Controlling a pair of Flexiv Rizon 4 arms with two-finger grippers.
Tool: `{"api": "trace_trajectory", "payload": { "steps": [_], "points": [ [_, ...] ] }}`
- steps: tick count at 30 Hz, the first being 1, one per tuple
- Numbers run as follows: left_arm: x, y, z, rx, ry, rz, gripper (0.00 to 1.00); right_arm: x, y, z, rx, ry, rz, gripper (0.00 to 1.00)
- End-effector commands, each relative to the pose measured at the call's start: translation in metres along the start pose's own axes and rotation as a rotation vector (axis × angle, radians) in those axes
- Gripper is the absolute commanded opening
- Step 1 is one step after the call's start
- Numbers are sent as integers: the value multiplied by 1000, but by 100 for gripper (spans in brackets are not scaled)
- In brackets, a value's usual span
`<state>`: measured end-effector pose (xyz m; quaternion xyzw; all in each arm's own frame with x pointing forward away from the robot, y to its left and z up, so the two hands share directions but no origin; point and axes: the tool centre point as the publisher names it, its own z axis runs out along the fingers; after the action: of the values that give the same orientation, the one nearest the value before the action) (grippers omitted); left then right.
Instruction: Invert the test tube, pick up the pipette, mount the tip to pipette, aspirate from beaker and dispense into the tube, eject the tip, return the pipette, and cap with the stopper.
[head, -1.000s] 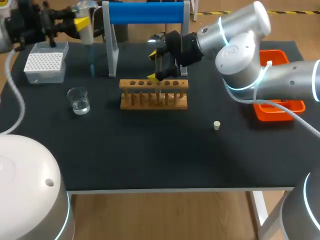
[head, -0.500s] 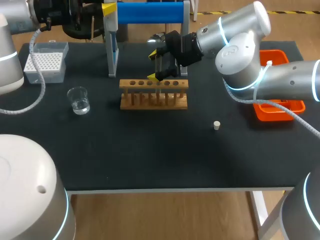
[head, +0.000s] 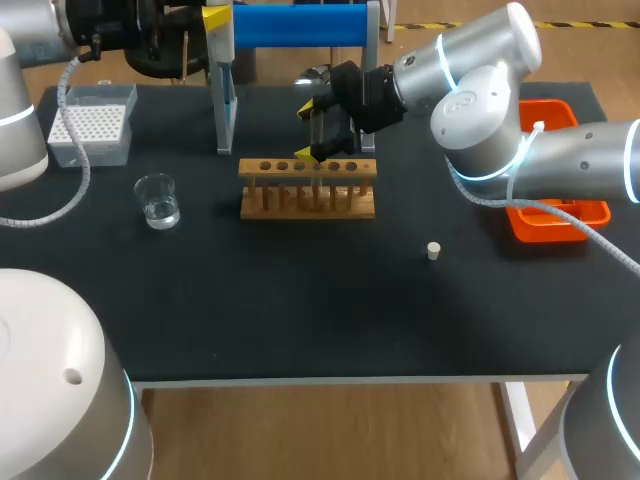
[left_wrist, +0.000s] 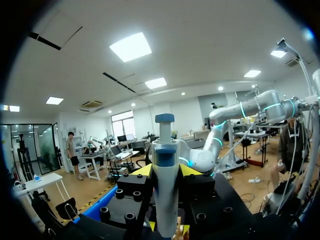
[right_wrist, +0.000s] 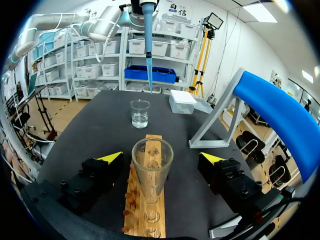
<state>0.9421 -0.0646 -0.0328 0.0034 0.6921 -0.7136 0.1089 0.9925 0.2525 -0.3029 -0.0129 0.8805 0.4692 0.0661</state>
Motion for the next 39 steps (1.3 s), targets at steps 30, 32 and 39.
{"api": "trace_trajectory", "payload": {
  "steps": [30, 32, 39],
  "points": [
    [-18, -36, 93, 75, 64, -119, 0, -1, 0, 0, 3, 3, 1, 100],
    [-17, -36, 95, 77, 67, -120, 0, -1, 0, 0, 3, 3, 1, 100],
    [-14, -36, 104, 83, 82, -125, 0, -1, 0, 0, 3, 3, 1, 100]
  ]
}}
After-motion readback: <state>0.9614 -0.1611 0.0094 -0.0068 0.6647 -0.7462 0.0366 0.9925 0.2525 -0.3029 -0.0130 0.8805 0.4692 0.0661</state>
